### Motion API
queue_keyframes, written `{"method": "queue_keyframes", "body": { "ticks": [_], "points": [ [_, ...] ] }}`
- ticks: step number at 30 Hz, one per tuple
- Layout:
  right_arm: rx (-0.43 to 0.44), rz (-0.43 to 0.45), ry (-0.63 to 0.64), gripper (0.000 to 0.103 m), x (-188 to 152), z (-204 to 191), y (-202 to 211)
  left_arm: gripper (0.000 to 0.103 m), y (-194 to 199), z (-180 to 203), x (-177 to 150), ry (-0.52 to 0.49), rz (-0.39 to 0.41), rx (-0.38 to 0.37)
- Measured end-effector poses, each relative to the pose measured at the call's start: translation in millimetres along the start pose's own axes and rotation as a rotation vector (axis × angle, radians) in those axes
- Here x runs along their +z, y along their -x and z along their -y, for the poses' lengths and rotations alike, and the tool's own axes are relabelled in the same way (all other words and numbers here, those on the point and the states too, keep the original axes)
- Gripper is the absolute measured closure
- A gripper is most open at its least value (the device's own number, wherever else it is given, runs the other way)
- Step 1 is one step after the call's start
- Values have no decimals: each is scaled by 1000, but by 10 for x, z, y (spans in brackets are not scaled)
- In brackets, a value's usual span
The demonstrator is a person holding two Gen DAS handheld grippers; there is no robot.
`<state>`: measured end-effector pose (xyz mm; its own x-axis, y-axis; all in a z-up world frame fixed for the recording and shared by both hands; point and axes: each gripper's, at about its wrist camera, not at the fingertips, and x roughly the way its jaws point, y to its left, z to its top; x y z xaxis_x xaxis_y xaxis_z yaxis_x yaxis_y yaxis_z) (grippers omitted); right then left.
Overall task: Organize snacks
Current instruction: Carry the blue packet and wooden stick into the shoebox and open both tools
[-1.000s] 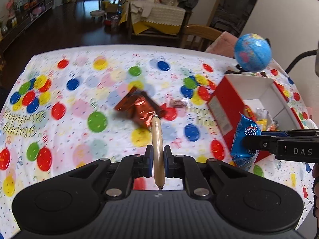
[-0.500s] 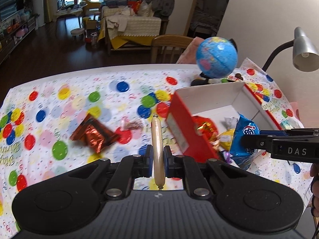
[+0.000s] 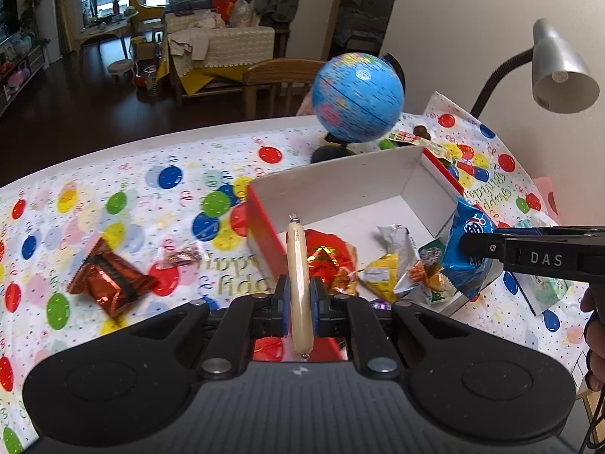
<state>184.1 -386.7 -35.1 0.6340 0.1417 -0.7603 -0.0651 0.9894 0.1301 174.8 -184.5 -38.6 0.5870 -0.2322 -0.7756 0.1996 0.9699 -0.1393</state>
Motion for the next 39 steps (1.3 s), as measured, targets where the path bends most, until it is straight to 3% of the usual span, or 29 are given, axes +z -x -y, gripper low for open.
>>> {"method": "queue_keyframes", "body": {
  "ticks": [15, 35, 39],
  "points": [
    [-81, -41, -33, 63, 37, 554, -388, 92, -552, 449, 103, -49, -78, -33],
    [-75, -120, -53, 60, -91, 685, -752, 92, -1116, 591, -24, -104, -198, 8],
    [-67, -115, -64, 54, -103, 671, -723, 92, -1118, 599, -34, -107, -203, 11]
  ]
}}
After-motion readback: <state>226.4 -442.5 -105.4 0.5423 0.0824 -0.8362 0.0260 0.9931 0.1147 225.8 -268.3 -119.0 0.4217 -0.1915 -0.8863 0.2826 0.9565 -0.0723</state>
